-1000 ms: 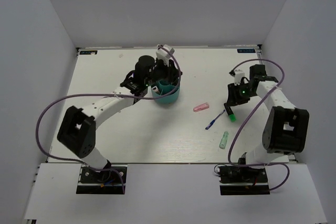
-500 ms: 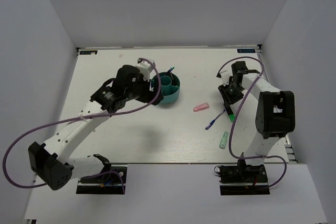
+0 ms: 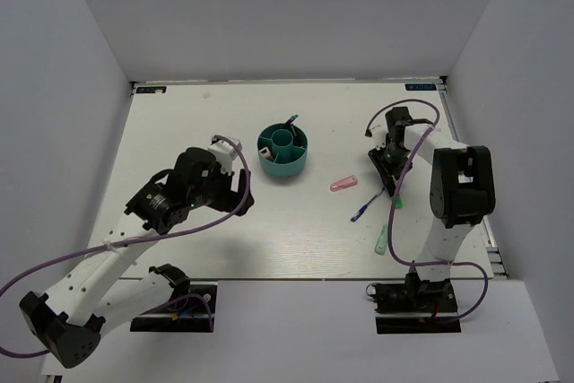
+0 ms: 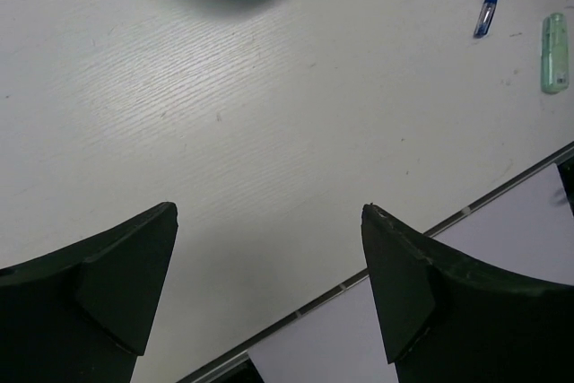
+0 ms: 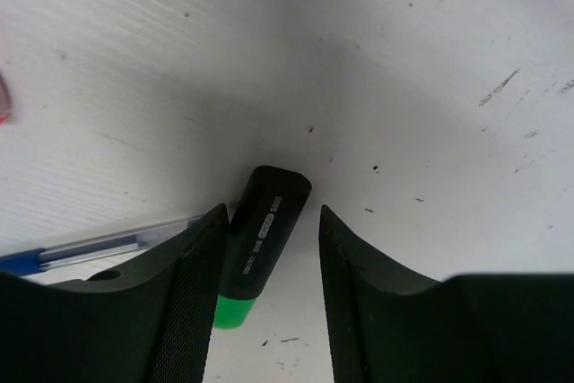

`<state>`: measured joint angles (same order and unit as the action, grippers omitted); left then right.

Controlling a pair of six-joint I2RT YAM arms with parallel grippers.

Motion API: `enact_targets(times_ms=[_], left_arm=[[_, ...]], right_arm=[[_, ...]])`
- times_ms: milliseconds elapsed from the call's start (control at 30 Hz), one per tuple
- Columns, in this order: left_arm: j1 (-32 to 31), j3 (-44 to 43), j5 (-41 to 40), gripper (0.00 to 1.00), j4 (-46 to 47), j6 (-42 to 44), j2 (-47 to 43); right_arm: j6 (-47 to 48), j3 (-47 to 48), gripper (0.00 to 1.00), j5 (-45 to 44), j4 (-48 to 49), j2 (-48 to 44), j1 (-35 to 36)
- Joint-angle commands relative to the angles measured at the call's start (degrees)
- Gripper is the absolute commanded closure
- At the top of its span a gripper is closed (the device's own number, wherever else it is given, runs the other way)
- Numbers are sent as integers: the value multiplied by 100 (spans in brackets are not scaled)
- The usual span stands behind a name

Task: Sort the stationery into containers
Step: Grab a piece of stationery with the right arm

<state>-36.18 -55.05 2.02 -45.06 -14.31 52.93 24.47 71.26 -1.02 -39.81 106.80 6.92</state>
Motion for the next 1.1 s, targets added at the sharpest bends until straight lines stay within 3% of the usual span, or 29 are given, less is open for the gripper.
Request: enact_targets(times_ms=[0,233,500,600,733,833,1067], left_arm=[[24,169,-158,5,-205,77,-282],[15,468,-167,5,-240,-2,-678],[24,767,-167,5,-214,-107,-880],[24,846,-185,5,-161,-143,-898],[15,917,-176,5,-152,-169,-933],[24,969,-176,5,-152,-178,-977],[15,829,-167,5,-240,-151,-1048]], right_arm=[[14,-33,51,-355,158,121,20],[32,-157,54,-312,158,376,-6],[-74,-86,66,-162,-61,561,-15],[-91,-69,73,-92,-105,622,-24],[-48,19,90,40,-228,684,-32],[40,194,100,696,-395,570,-15],[225,1432,100,1558,-1167,95,55]])
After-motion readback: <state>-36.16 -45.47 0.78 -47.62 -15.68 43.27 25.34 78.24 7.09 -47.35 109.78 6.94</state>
